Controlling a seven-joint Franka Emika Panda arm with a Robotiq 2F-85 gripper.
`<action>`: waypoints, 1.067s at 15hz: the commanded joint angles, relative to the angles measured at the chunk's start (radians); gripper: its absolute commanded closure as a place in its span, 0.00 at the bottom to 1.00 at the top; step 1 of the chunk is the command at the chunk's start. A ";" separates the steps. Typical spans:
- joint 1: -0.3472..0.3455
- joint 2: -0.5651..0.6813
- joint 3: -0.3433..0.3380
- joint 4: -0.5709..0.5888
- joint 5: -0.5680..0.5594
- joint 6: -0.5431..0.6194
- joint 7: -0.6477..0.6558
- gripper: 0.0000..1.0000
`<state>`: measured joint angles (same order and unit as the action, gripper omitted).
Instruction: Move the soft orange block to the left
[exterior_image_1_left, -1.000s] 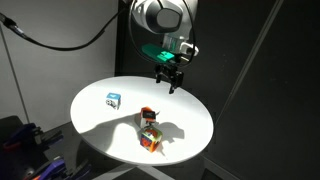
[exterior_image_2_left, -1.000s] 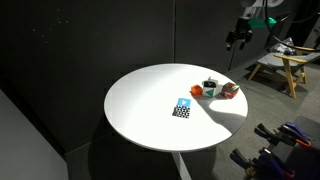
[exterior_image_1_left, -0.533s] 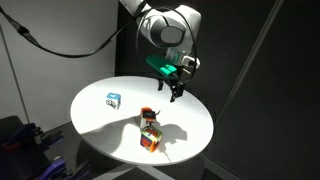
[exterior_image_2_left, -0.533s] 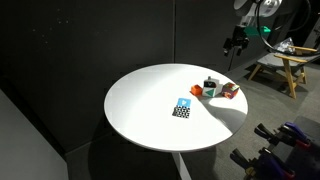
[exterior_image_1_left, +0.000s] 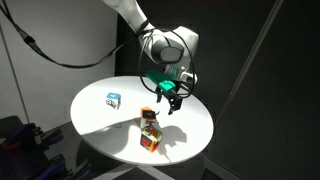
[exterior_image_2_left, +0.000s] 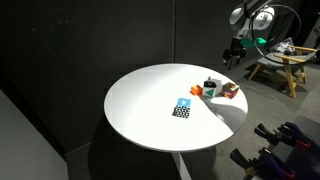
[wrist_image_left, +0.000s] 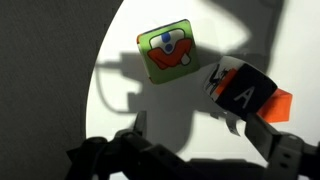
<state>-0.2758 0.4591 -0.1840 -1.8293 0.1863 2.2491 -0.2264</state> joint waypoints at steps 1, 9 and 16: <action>-0.018 0.006 0.018 0.002 -0.015 0.002 0.007 0.00; -0.017 0.014 0.021 0.001 -0.016 0.002 0.007 0.00; -0.020 0.013 0.018 -0.022 -0.027 0.016 -0.008 0.00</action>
<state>-0.2763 0.4752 -0.1796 -1.8356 0.1816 2.2525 -0.2260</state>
